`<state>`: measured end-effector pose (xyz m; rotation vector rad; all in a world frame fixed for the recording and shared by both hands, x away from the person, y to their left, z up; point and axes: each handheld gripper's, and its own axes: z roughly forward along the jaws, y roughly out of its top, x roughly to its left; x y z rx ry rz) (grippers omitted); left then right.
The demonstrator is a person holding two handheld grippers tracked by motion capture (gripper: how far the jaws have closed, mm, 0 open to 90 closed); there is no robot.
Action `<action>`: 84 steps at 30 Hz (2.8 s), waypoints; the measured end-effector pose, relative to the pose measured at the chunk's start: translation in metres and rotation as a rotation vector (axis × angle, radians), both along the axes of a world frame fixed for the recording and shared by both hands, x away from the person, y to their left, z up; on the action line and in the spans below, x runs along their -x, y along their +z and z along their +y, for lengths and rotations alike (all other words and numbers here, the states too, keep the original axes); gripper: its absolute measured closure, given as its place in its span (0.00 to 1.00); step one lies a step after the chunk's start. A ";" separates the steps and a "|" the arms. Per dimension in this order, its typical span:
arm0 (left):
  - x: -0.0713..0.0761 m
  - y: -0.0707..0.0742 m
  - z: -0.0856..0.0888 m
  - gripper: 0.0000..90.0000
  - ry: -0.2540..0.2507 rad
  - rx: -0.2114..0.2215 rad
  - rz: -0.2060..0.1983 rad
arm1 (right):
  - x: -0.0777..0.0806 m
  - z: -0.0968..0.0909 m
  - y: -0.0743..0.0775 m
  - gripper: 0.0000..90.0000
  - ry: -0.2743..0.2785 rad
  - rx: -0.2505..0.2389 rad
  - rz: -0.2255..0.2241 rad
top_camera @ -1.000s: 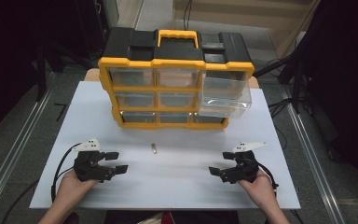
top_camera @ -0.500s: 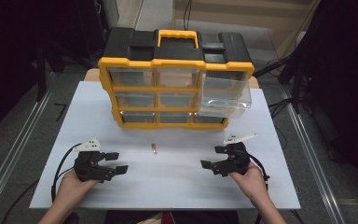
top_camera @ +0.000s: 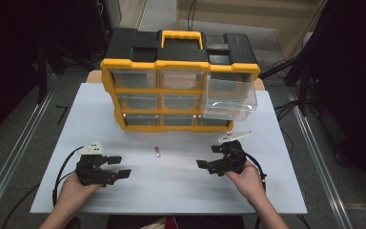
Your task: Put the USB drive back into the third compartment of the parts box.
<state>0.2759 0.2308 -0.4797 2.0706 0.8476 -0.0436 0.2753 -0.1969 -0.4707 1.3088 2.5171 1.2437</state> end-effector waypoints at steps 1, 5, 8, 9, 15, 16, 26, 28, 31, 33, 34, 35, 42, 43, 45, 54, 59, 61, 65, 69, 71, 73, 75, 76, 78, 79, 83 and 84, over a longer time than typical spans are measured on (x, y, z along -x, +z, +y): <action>0.000 0.000 0.000 0.30 0.000 0.000 0.000 | 0.000 0.000 0.000 0.10 0.000 0.000 0.000; 0.000 0.000 0.000 0.30 -0.002 -0.001 0.000 | -0.003 0.008 0.003 0.10 0.008 -0.004 -0.001; 0.000 0.000 0.000 0.30 -0.001 -0.002 -0.003 | -0.005 0.012 0.004 0.10 0.016 -0.006 -0.003; 0.001 0.001 0.000 0.30 0.001 -0.005 -0.008 | -0.006 0.014 0.004 0.10 0.019 -0.007 -0.006; 0.001 0.002 0.000 0.30 -0.003 -0.003 -0.017 | -0.010 0.025 0.004 0.10 0.031 0.023 -0.018; 0.001 0.002 0.000 0.30 -0.004 -0.004 -0.017 | -0.011 0.027 0.005 0.10 0.030 0.025 -0.016; 0.002 0.002 -0.001 0.30 -0.005 -0.009 -0.016 | -0.019 0.041 0.006 0.10 0.044 -0.008 -0.015; 0.002 0.002 -0.001 0.30 -0.005 -0.010 -0.017 | -0.020 0.043 0.006 0.10 0.044 -0.003 -0.017; 0.002 0.002 -0.001 0.30 -0.005 -0.010 -0.016 | -0.022 0.047 0.006 0.10 0.043 -0.001 -0.017; 0.002 0.002 -0.001 0.30 -0.007 -0.011 -0.016 | -0.023 0.049 0.007 0.10 0.041 -0.001 -0.017; 0.002 0.001 -0.001 0.30 -0.007 -0.012 -0.016 | -0.025 0.052 0.007 0.10 0.044 -0.004 -0.014; 0.002 0.001 -0.001 0.30 -0.007 -0.012 -0.016 | -0.025 0.052 0.007 0.10 0.044 -0.004 -0.014; 0.002 0.001 -0.001 0.30 -0.008 -0.015 -0.015 | -0.029 0.063 0.007 0.10 0.052 0.003 -0.001; 0.002 0.001 -0.001 0.30 -0.009 -0.016 -0.015 | -0.030 0.064 0.007 0.10 0.051 0.004 0.000; 0.002 0.001 -0.001 0.30 -0.010 -0.017 -0.015 | -0.031 0.066 0.007 0.10 0.053 0.004 0.003; 0.002 0.001 -0.001 0.30 -0.010 -0.020 -0.014 | -0.037 0.081 0.005 0.10 0.070 0.018 0.014; 0.002 0.001 0.000 0.30 -0.011 -0.018 -0.013 | -0.038 0.086 0.004 0.16 0.067 0.009 0.001; 0.002 0.001 0.000 0.30 -0.011 -0.017 -0.012 | -0.039 0.087 0.004 0.16 0.064 0.010 -0.001; 0.002 0.001 -0.001 0.30 -0.012 -0.019 -0.011 | -0.040 0.089 0.003 0.16 0.062 0.011 -0.008; 0.002 0.001 -0.001 0.30 -0.011 -0.018 -0.011 | -0.041 0.092 0.001 0.16 0.063 0.014 -0.011; 0.002 0.001 0.000 0.30 -0.011 -0.019 -0.010 | -0.041 0.094 0.001 0.16 0.062 0.016 -0.003; 0.002 0.001 -0.001 0.30 -0.012 -0.019 -0.010 | -0.043 0.097 -0.001 0.16 0.067 0.018 0.009; 0.002 0.001 0.000 0.30 -0.012 -0.019 -0.010 | -0.045 0.098 -0.003 0.16 0.075 0.021 0.018; 0.002 0.001 0.000 0.30 -0.012 -0.017 -0.011 | -0.045 0.098 -0.003 0.16 0.075 0.021 0.018; 0.002 0.001 0.000 0.30 -0.012 -0.017 -0.011 | -0.046 0.103 -0.006 0.16 0.080 0.032 0.024; 0.002 0.001 0.000 0.30 -0.012 -0.017 -0.011 | -0.046 0.103 -0.006 0.16 0.080 0.032 0.024; 0.002 0.001 0.000 0.30 -0.012 -0.016 -0.010 | -0.049 0.108 -0.008 0.16 0.091 0.038 0.027; 0.002 0.001 0.000 0.30 -0.011 -0.015 -0.010 | -0.050 0.109 -0.009 0.16 0.091 0.039 0.031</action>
